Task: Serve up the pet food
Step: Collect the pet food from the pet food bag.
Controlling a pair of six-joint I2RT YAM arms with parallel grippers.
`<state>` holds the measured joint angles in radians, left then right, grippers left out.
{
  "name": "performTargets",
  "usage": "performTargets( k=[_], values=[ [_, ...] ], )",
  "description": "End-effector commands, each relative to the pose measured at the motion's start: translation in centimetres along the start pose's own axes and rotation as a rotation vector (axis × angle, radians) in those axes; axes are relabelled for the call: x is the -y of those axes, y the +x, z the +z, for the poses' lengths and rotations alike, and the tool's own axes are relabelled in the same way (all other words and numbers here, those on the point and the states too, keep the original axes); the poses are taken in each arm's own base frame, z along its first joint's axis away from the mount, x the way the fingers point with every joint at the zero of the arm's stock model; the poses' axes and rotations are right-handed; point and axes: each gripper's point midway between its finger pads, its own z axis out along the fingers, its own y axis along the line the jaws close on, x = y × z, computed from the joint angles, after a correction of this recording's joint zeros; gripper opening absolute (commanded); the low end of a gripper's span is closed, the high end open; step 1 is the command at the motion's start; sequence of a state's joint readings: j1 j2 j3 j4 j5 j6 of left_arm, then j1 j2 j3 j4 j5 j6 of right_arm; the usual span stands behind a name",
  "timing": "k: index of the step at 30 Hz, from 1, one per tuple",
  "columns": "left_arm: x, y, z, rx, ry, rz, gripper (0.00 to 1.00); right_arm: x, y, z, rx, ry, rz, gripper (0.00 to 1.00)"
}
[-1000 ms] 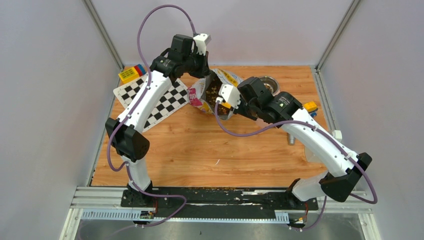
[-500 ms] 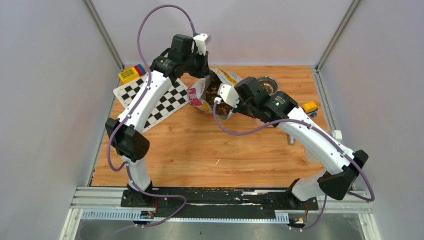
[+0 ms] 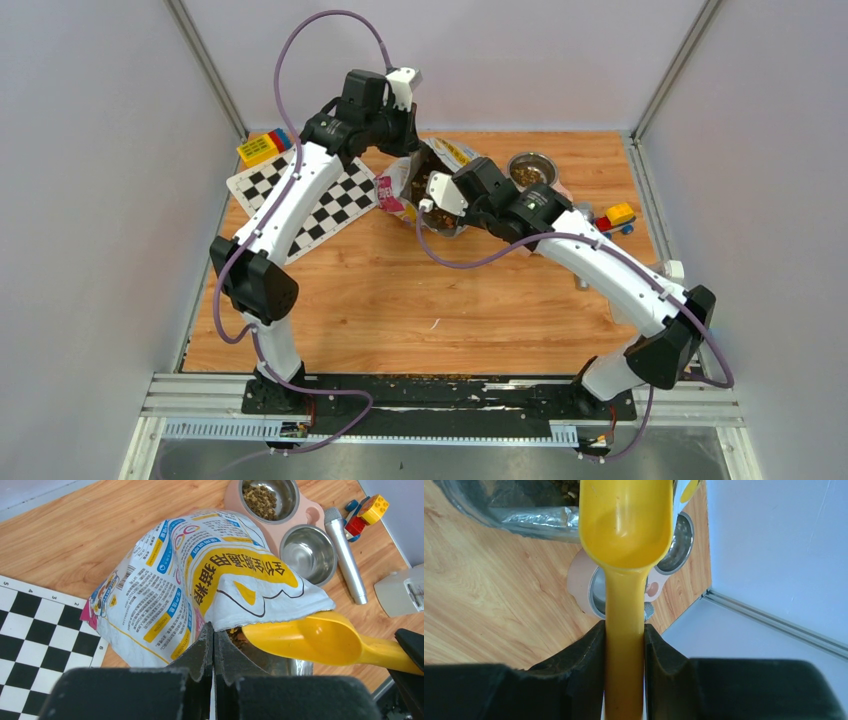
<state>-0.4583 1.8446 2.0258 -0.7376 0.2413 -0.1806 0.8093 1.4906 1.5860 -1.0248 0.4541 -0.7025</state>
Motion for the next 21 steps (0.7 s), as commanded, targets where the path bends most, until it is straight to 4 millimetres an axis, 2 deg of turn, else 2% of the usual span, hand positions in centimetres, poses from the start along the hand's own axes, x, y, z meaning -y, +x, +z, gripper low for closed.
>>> performTargets(
  k=[1, 10, 17, 21],
  values=[
    [0.6, -4.2, -3.7, 0.154, -0.019, 0.037, 0.00, 1.6, 0.3, 1.1, -0.065, 0.088, -0.009, 0.00],
    [1.8, -4.1, -4.3, 0.165, 0.035, 0.049, 0.00, 1.8, -0.4, 2.1, -0.084, 0.094, -0.018, 0.00],
    [3.0, -4.4, -4.7, 0.176, 0.063, 0.060, 0.00, 1.1, -0.1, 2.6, -0.107, 0.086, -0.038, 0.00],
    [3.8, -4.1, -4.5, 0.167, 0.102, 0.060, 0.00, 0.0, -0.5, 2.8, -0.102, 0.072, -0.060, 0.00]
  ],
)
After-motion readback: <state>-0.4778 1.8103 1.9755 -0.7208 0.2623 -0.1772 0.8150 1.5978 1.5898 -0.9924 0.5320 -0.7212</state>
